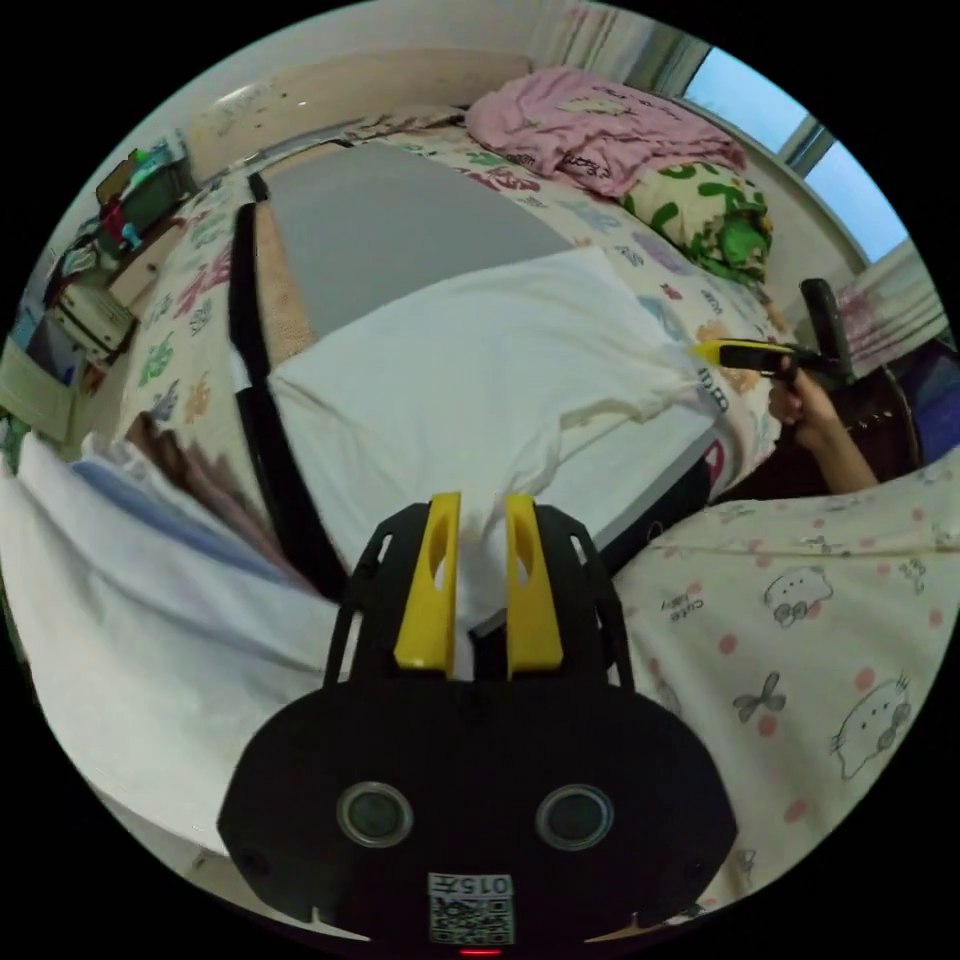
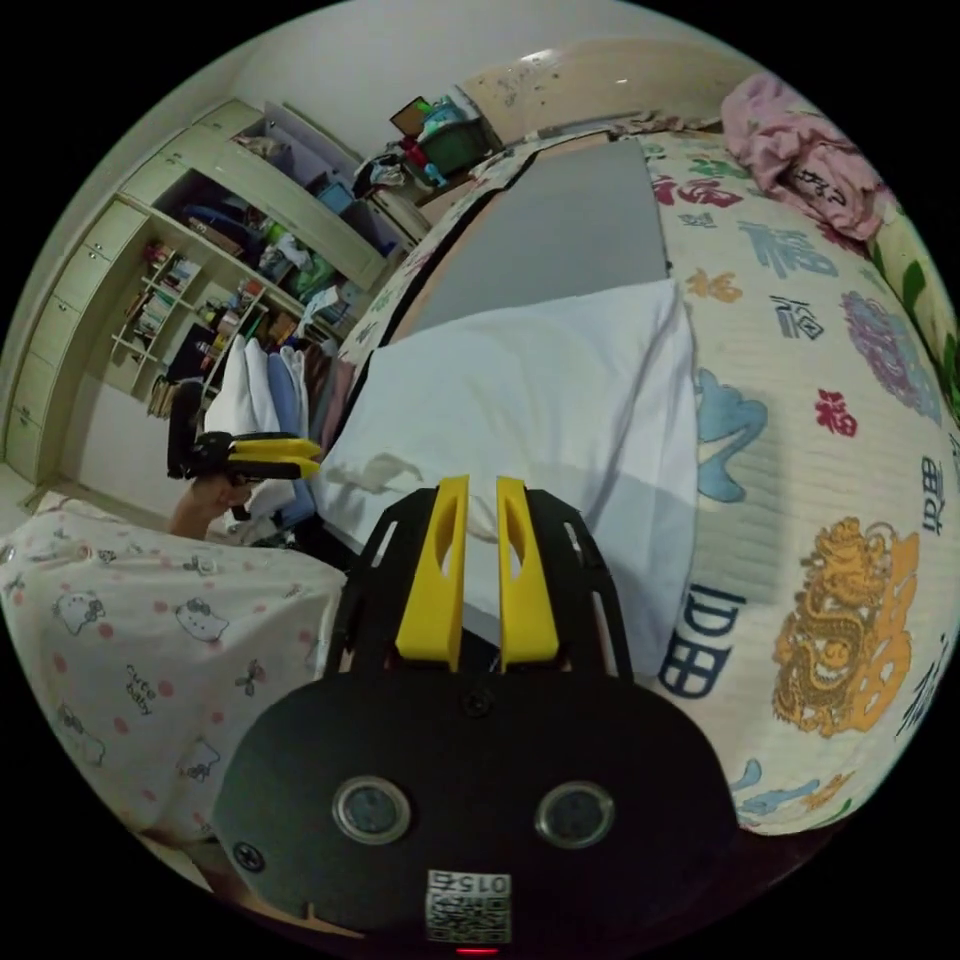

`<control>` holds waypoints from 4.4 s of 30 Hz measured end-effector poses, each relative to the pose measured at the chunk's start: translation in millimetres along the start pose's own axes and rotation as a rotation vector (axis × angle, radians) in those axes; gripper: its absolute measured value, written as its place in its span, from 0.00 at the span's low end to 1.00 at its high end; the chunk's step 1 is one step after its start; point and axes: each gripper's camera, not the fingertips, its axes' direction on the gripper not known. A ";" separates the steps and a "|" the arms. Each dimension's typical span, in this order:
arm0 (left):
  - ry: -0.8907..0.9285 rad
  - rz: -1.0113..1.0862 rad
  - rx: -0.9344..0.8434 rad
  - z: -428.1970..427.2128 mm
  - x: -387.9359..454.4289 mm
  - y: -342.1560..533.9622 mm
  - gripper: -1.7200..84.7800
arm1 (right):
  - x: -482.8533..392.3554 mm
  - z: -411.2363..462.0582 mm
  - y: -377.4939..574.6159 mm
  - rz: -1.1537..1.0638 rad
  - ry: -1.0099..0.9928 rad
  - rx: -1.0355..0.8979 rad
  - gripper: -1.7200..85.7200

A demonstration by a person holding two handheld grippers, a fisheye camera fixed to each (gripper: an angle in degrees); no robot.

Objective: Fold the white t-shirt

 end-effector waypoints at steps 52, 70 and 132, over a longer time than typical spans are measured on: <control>-0.211 0.067 -0.273 -184.3 47.1 -75.0 0.02 | -273.8 -16.0 -32.0 0.337 0.032 -0.132 0.03; -0.110 0.145 0.118 -265.1 110.5 -232.3 0.04 | -257.5 -60.8 -1.1 0.470 0.163 0.066 0.14; -0.129 -0.348 0.159 191.1 -87.5 -238.2 0.04 | -228.0 188.6 137.8 -0.560 -0.338 -0.378 0.02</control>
